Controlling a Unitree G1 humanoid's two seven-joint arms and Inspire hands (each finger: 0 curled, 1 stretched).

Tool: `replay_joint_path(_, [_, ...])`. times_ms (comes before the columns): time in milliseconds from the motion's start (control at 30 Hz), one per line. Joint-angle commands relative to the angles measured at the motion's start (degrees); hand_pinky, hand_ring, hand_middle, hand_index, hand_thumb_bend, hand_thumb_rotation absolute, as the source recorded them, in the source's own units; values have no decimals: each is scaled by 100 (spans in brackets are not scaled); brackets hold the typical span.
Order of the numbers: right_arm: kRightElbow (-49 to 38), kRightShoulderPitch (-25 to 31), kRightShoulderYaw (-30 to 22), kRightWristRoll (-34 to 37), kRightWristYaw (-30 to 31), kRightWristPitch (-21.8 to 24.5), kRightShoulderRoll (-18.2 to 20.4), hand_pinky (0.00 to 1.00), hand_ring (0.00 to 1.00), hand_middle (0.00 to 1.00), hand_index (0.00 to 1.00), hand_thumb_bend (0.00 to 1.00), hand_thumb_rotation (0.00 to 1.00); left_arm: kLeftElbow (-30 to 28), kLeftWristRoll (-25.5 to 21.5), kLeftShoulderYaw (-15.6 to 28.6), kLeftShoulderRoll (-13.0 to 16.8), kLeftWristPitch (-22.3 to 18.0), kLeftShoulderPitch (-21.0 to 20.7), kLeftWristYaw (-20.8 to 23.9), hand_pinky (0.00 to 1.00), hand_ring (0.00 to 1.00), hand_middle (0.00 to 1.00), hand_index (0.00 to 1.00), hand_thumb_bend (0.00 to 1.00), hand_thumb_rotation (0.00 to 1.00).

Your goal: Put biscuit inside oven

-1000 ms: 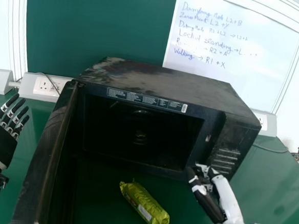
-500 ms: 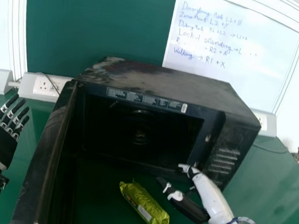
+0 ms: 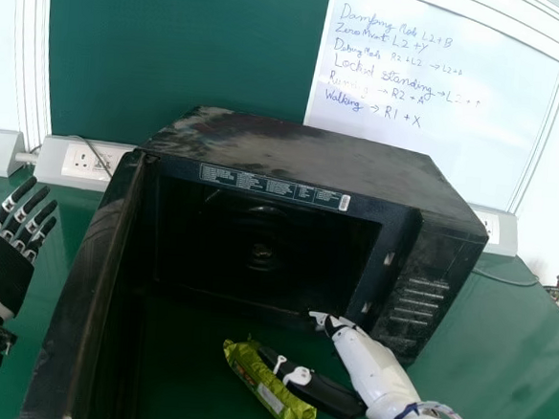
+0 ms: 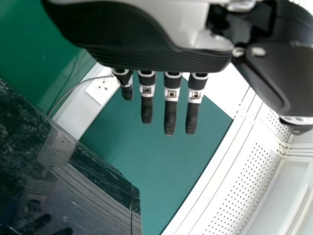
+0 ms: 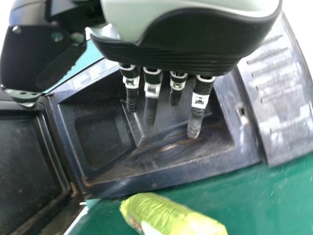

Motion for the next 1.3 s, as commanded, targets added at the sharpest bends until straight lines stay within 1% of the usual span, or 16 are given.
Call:
replay_joint_path(0, [-7,-114,129,-340,218,-94,160,78,89,90,93,94,45,25,-80,-36,-17,-45,-18,-51,97,88,83,81,63,49])
replay_joint_path(67, [8,-135,175,-535,383,-202,260,79,90,91,93,94,46,6,-69,-45,-20,-38,-12,-32,96,87,82,80,64,48])
replay_joint_path(133, [22,-151,198,-739,612,-366,341,79,91,91,94,94,49,1,-38,-56,-21,-47,-12,-30,96,87,82,80,63,48])
replay_joint_path(200, [31,-204,226,-962,947,-511,410,80,92,92,95,93,51,-30,-6,-68,-22,-38,-15,15,95,86,81,79,64,48])
replay_joint_path(233, [41,-232,222,-1068,1110,-585,465,80,92,92,95,92,54,-21,-11,-68,-26,-50,-17,-6,94,86,81,79,63,49])
replay_joint_path(300, [62,-284,198,-1207,1344,-713,540,81,92,92,96,92,55,-3,-54,-62,-38,-57,-22,-29,94,85,80,79,63,48])
replay_joint_path(467, [147,-406,122,-1585,1814,-1032,826,81,92,92,95,93,53,-6,-7,-71,-31,-67,-29,-28,96,86,81,79,62,49])
replay_joint_path(567, [185,-453,47,-1699,1968,-1254,947,80,91,91,94,95,53,-9,-19,-63,-30,-52,-35,-6,97,87,82,80,64,48])
replay_joint_path(700, [242,-485,-85,-1753,2116,-1489,1074,80,91,92,94,96,51,-29,-114,-41,-40,-8,-52,66,97,87,82,79,66,47])
replay_joint_path(800, [288,-509,-210,-1746,2247,-1627,1161,81,91,92,94,97,49,-12,-113,-36,-19,-16,-46,37,97,87,82,80,66,47])
replay_joint_path(900, [341,-548,-322,-1781,2385,-1771,1194,81,91,92,94,98,46,-43,-66,-44,12,2,-43,75,98,88,82,80,65,47])
replay_joint_path(1000, [415,-586,-447,-1771,2538,-1851,1239,83,92,92,94,98,43,-20,-48,-39,39,-1,-40,44,99,90,84,82,65,50])
replay_joint_path(1100, [491,-628,-559,-1746,2640,-1958,1221,84,93,92,95,99,41,-13,-62,-34,32,-19,-57,48,98,88,83,81,65,49])
replay_joint_path(1167, [559,-683,-630,-1729,2731,-2071,1149,85,93,92,94,100,40,-11,-65,-26,52,-19,-61,31,97,88,82,80,65,49])
replay_joint_path(1267, [685,-853,-729,-1744,2983,-2245,1000,86,92,93,95,100,40,-10,-89,-11,80,-8,-66,24,97,88,82,79,67,49])
